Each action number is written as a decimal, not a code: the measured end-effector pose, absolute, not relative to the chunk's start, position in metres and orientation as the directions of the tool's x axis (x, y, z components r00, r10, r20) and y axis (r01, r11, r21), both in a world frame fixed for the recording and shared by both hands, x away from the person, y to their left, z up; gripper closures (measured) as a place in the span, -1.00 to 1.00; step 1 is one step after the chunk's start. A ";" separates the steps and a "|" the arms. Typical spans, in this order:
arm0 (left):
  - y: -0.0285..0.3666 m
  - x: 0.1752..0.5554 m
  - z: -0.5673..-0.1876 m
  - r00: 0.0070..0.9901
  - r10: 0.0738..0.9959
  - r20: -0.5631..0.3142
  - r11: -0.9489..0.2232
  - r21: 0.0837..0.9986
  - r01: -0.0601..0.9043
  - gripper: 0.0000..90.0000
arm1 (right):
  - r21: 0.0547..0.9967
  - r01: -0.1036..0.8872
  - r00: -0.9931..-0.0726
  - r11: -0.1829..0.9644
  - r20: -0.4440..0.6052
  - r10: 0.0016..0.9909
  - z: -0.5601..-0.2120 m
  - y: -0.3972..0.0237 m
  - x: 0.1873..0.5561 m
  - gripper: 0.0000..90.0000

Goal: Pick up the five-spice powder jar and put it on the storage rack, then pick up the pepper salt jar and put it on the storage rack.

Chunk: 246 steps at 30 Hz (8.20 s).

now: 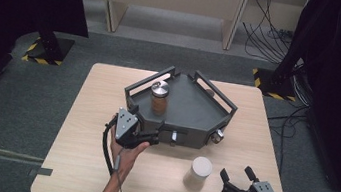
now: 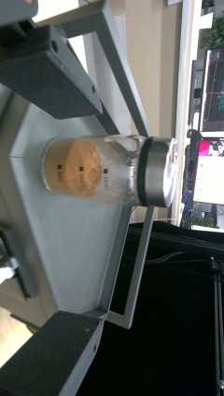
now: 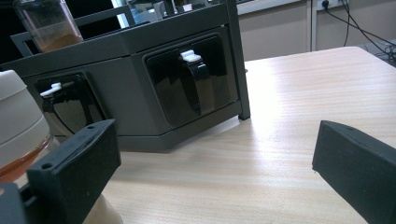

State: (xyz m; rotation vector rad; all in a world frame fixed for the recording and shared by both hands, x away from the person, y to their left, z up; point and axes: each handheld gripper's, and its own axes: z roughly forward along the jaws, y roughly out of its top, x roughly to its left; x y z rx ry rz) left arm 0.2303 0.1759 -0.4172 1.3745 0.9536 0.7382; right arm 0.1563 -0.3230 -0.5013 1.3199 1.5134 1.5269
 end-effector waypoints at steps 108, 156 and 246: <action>0.180 0.158 -0.534 0.462 0.885 -0.060 0.040 0.998 0.053 -0.94 | 0.959 0.228 -0.327 -0.171 0.241 0.914 -0.502 -0.326 0.158 -0.97; 0.182 0.158 -0.536 0.464 0.882 -0.080 0.062 0.997 0.054 -0.96 | 0.990 0.134 -0.581 -0.050 0.120 0.805 -0.498 -0.292 0.140 -0.99; 0.182 0.158 -0.536 0.467 0.880 -0.083 0.066 0.996 0.052 -0.96 | 0.990 0.100 -0.619 0.096 -0.013 0.785 -0.457 -0.268 0.159 -0.22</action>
